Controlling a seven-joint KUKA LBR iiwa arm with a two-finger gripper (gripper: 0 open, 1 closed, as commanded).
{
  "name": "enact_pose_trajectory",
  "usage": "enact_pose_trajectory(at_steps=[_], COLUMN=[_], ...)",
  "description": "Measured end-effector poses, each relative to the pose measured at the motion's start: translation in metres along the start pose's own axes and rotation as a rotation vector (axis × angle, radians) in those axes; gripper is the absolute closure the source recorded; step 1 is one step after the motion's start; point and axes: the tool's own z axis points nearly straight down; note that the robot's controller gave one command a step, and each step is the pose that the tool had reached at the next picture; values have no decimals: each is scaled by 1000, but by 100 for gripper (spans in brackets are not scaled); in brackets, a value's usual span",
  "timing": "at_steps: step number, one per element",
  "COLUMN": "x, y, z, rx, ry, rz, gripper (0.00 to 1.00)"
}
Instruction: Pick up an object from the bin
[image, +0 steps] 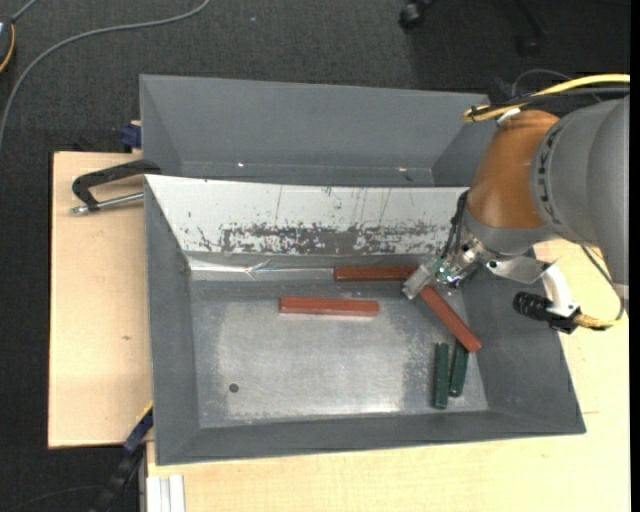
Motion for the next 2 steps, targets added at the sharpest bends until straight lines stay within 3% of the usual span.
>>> enact_pose_trajectory(at_steps=[1,2], x=[-1,-2], y=[2,4], z=[-56,-77], rx=[-5,-2], ry=[-3,-1], rz=[-2,-5], gripper=[100,100])
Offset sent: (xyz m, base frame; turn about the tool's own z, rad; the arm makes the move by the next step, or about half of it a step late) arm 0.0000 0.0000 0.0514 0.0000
